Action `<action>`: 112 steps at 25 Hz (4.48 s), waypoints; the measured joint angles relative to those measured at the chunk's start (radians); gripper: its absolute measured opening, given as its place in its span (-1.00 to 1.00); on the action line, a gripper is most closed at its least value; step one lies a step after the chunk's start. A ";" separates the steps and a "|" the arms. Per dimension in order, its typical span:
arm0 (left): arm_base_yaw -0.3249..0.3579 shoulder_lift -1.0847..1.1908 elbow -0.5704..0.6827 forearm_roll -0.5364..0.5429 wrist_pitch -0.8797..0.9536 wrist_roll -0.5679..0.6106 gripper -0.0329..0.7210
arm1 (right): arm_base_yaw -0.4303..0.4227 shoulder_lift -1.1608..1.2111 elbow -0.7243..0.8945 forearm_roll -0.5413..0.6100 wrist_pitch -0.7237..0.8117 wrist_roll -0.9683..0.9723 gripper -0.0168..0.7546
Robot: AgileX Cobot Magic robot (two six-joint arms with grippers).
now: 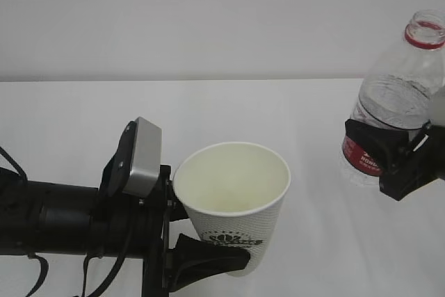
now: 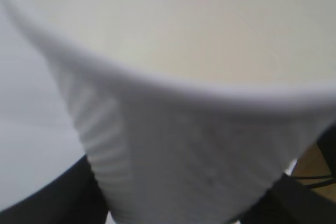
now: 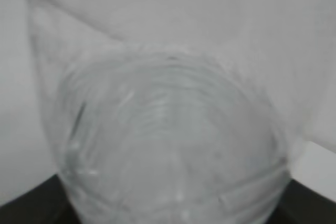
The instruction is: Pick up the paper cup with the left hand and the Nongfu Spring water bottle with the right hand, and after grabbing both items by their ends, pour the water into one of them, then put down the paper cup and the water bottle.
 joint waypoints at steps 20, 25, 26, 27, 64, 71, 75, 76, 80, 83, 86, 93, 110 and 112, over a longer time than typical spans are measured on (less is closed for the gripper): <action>0.000 0.000 0.000 0.019 0.000 0.000 0.34 | 0.152 0.000 -0.171 -0.190 0.183 0.107 0.22; 0.000 0.000 0.000 0.036 -0.001 0.000 0.34 | 0.154 0.000 -0.203 -0.257 0.192 0.107 0.22; 0.000 0.000 0.000 0.036 -0.001 0.000 0.34 | 0.154 0.000 -0.209 -0.269 0.193 0.105 0.22; 0.000 0.000 0.000 0.038 -0.001 0.000 0.34 | 0.154 0.000 -0.213 -0.283 0.194 0.105 0.22; 0.000 0.000 -0.011 0.051 -0.016 0.000 0.34 | 0.259 0.170 -0.359 -0.349 0.193 -0.306 0.22; 0.000 0.000 -0.011 0.052 -0.016 0.000 0.34 | 0.259 0.170 -0.367 -0.348 0.190 -0.388 0.22; 0.000 0.000 -0.011 0.052 -0.016 0.000 0.34 | 0.259 0.170 -0.367 -0.348 0.190 -0.430 0.22; 0.000 0.000 -0.011 0.052 -0.016 0.000 0.34 | 0.259 0.170 -0.367 -0.348 0.190 -0.434 0.22; 0.000 0.000 -0.011 0.052 -0.016 0.000 0.34 | 0.259 0.170 -0.367 -0.348 0.190 -0.474 0.22; 0.000 0.000 -0.011 0.052 -0.016 0.000 0.34 | 0.259 0.170 -0.367 -0.325 0.190 -0.531 0.22; 0.002 0.000 -0.011 0.052 -0.016 0.000 0.34 | 0.259 0.170 -0.367 -0.287 0.188 -0.578 0.22; 0.018 0.000 -0.011 0.050 -0.018 0.000 0.34 | 0.259 0.170 -0.367 -0.256 0.188 -0.644 0.22; 0.018 0.000 -0.011 0.053 -0.023 0.000 0.33 | 0.259 0.170 -0.367 -0.200 0.175 -0.799 0.22; 0.018 0.000 -0.011 0.053 -0.023 0.000 0.33 | 0.259 0.170 -0.367 -0.182 0.165 -0.803 0.22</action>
